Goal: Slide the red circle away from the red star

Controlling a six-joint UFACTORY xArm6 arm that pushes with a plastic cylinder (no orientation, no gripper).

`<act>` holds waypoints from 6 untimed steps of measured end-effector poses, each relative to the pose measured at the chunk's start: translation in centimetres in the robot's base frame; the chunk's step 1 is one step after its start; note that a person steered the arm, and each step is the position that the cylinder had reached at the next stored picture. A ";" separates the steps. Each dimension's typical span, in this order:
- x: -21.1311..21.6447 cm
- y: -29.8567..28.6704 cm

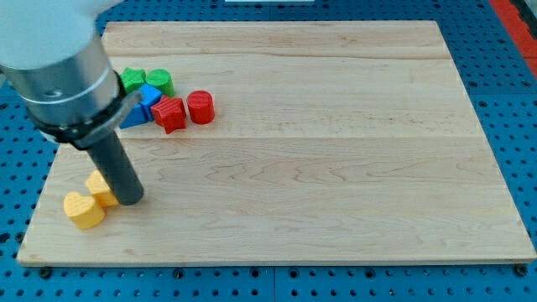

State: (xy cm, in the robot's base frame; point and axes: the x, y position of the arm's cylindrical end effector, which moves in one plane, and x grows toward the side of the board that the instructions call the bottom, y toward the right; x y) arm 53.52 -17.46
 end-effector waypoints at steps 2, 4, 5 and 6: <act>-7.2 3.9; -12.0 3.0; -13.8 7.1; -14.4 10.3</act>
